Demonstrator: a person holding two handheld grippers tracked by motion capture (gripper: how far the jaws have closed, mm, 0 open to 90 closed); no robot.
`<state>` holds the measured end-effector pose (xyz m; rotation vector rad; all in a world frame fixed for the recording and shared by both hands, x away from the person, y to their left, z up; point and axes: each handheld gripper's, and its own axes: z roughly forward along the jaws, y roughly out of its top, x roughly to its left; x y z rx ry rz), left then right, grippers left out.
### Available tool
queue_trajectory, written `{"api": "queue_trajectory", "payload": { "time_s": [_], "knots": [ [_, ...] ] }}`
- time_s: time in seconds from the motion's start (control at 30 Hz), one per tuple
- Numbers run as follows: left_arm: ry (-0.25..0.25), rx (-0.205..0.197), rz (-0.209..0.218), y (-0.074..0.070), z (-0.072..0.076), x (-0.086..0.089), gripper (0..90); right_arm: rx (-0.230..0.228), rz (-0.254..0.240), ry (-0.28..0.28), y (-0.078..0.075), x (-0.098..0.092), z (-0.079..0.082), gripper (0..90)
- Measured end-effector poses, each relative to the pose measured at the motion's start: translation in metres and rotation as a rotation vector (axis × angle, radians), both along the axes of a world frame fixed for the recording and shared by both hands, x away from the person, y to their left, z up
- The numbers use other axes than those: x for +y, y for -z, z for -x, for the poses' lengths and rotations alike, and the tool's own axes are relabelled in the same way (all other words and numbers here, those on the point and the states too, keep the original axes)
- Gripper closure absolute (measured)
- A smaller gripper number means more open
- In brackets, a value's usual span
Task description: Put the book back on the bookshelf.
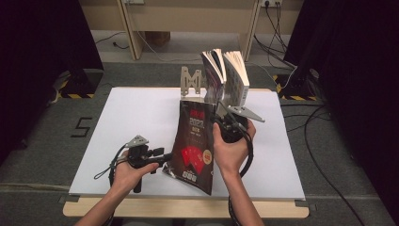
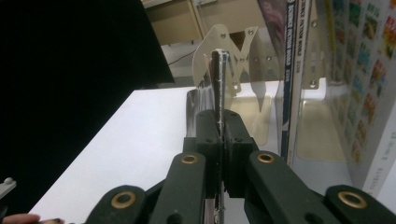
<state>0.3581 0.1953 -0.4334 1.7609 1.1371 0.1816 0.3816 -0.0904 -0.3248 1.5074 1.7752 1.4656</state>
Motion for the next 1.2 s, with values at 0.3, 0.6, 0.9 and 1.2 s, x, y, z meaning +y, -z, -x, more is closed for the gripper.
{"api": "queue_trajectory", "payload": {
  "time_s": [0.3, 0.6, 0.9, 1.2],
  "knots": [
    [0.001, -0.007, -0.005, -0.001, -0.001, 0.0, 47.7, -0.02, 0.003, 0.011, -0.004, 0.002, -0.001, 87.6],
    [0.006, -0.017, 0.0, -0.002, -0.002, -0.002, 46.5, -0.051, -0.003, 0.022, -0.006, 0.005, -0.005, 87.6],
    [0.011, -0.037, 0.002, -0.008, -0.004, -0.01, 44.1, -0.097, 0.0, 0.041, -0.011, 0.016, -0.017, 87.5],
    [0.008, -0.063, -0.006, -0.012, -0.008, -0.016, 40.5, -0.129, 0.011, 0.06, -0.016, 0.025, -0.026, 87.6]
  ]
}}
